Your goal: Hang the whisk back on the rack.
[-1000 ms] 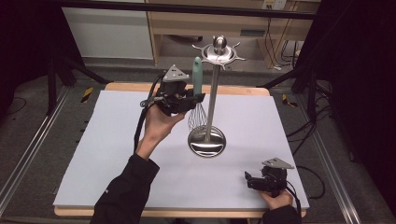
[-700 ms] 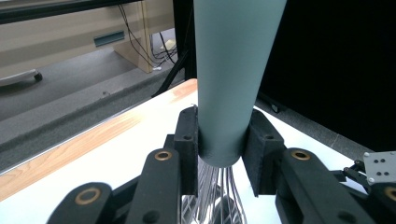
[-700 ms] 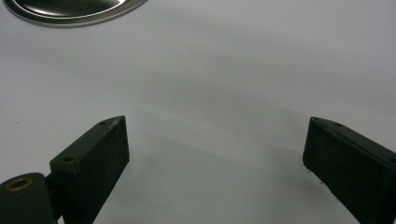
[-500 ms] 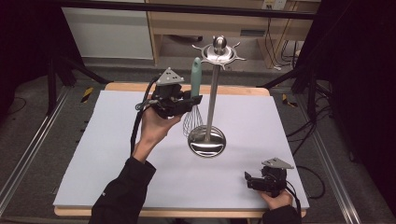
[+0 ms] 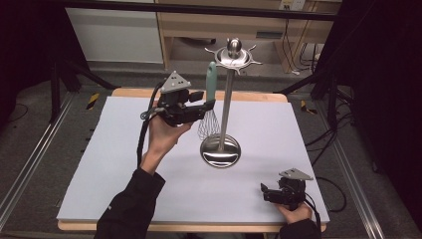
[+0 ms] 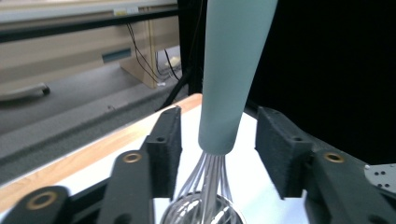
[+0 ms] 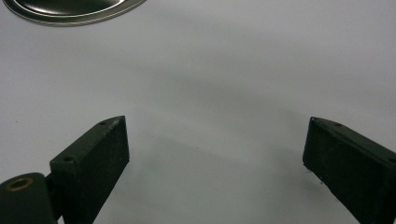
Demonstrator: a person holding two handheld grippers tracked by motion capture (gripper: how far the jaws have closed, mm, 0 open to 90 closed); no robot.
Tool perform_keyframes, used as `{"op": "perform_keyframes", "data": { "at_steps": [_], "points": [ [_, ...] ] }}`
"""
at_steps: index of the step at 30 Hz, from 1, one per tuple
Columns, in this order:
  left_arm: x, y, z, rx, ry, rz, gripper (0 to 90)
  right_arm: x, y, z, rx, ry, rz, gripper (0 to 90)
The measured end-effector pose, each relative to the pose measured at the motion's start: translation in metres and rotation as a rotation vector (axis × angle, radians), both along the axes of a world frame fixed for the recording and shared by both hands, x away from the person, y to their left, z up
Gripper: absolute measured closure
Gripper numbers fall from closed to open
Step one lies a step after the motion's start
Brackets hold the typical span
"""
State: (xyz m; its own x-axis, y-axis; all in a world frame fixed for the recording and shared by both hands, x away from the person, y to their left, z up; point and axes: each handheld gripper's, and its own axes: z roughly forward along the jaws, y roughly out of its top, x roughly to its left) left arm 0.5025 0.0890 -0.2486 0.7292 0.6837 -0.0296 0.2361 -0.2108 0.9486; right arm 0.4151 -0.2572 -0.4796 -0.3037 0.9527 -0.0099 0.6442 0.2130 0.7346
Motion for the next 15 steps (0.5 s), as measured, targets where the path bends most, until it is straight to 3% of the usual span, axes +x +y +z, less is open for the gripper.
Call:
{"op": "perform_keyframes", "data": {
  "at_steps": [7,15],
  "points": [
    [-0.009,0.01,-0.012,0.028,-0.048,0.022,39.6,0.0,0.0,0.0,0.001,-0.002,0.0,7.6],
    [-0.014,0.032,-0.047,0.051,-0.046,0.06,34.6,-0.001,-0.001,0.001,0.004,-0.012,-0.013,7.5]
  ]
}}
